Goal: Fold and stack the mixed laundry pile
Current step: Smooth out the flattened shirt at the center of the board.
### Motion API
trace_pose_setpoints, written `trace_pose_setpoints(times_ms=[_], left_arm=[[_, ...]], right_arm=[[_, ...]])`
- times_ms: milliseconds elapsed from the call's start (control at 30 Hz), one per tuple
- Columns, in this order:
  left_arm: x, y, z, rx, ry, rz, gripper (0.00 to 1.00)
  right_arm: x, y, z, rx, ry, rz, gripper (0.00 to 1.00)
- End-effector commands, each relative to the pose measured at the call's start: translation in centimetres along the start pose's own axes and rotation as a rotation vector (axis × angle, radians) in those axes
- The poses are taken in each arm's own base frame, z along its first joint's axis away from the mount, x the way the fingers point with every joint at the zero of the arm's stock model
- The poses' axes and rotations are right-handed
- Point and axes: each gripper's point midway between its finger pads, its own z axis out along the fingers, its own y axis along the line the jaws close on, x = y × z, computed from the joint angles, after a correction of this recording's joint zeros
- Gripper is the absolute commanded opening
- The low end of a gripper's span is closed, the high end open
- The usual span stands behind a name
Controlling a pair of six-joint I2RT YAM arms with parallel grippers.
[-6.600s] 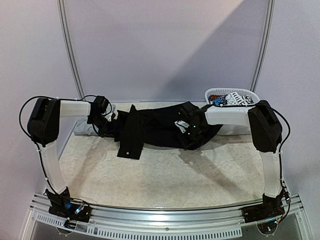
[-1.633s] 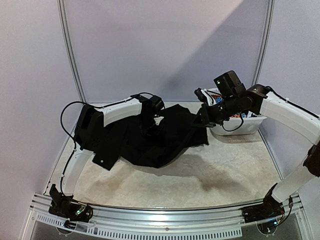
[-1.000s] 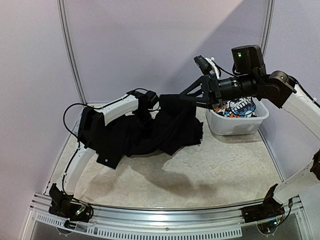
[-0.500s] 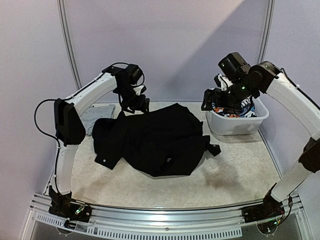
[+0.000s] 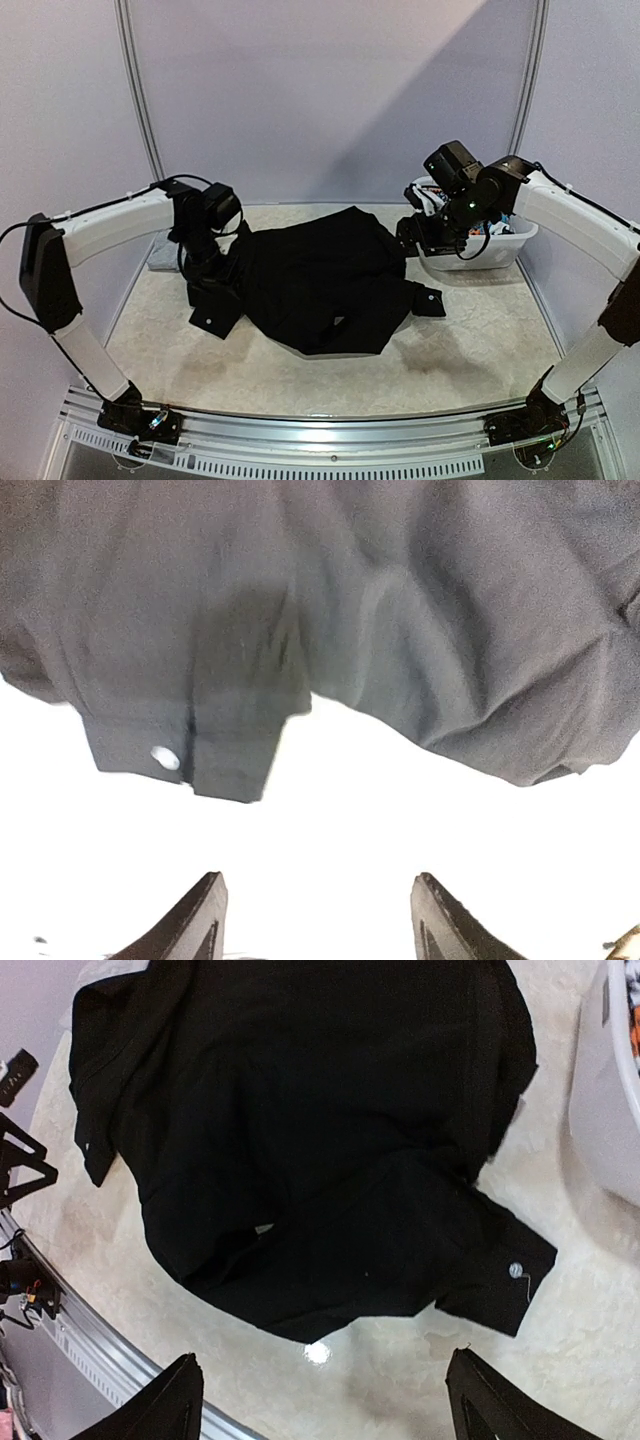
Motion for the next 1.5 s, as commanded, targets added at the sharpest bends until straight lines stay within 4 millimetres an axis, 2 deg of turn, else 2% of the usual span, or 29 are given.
trace_pose_setpoints(times_ms=[0,100,267,367,533,633,700,800,833,933,1100,1200,1300,1367,1433,1467], left_arm=[[0.9,-2.5,3.3,0.184,-0.022,-0.134,0.62],[1.2,-4.5,5.9,0.299,0.029,-0.146,0.6],[1.0,-4.4,8.7,0.28,0.06,-0.171,0.57],[0.5,-4.6,10.1,0.29,0.069,-0.21,0.54],[-0.2,-3.8,11.6,0.226,0.07,-0.243,0.49],[-0.7,-3.5,12.3,0.197,0.068,-0.251,0.4],[-1.3,-3.5,12.4,0.194,0.051,-0.251,0.26],[-2.3,-3.3,11.4,0.165,0.012,-0.236,0.02],[-2.8,-3.3,10.6,0.152,-0.001,-0.223,0.0],[-3.1,-2.3,7.8,0.068,-0.003,-0.151,0.0],[-1.4,0.2,1.0,-0.106,0.06,-0.04,0.0],[-2.1,1.5,-1.1,-0.205,0.08,0.007,0.0],[-4.3,4.4,-1.8,-0.408,0.114,0.037,0.0],[-7.0,6.5,-3.3,-0.532,0.072,0.018,0.0],[-8.8,7.2,-3.9,-0.56,0.044,0.002,0.02],[-9.5,7.4,-3.9,-0.558,0.039,-0.005,0.07]], right_arm=[[-2.6,1.1,3.0,-0.023,-0.051,-0.165,0.85],[-3.6,0.7,4.7,0.022,-0.038,-0.181,0.84],[-4.1,-0.1,6.6,0.071,-0.012,-0.163,0.84],[-3.4,-0.4,7.2,0.075,0.009,-0.148,0.84],[-1.6,-1.4,7.2,0.096,0.036,-0.112,0.83],[-0.7,-2.0,6.8,0.112,0.04,-0.094,0.83],[-0.2,-2.3,6.6,0.123,0.045,-0.09,0.83],[0.4,-2.9,6.2,0.141,0.053,-0.089,0.83],[0.6,-2.9,6.2,0.143,0.058,-0.089,0.83],[0.8,-3.6,5.8,0.179,0.057,-0.096,0.83],[0.9,-3.8,5.0,0.185,0.036,-0.103,0.83],[0.4,-3.5,5.0,0.165,0.006,-0.1,0.83],[-0.7,-4.0,5.5,0.195,-0.02,-0.077,0.82],[-1.6,-4.8,5.9,0.219,-0.023,-0.028,0.82],[-2.3,-5.2,6.8,0.209,-0.008,0.021,0.8],[-2.6,-5.1,7.2,0.191,-0.006,0.039,0.78]])
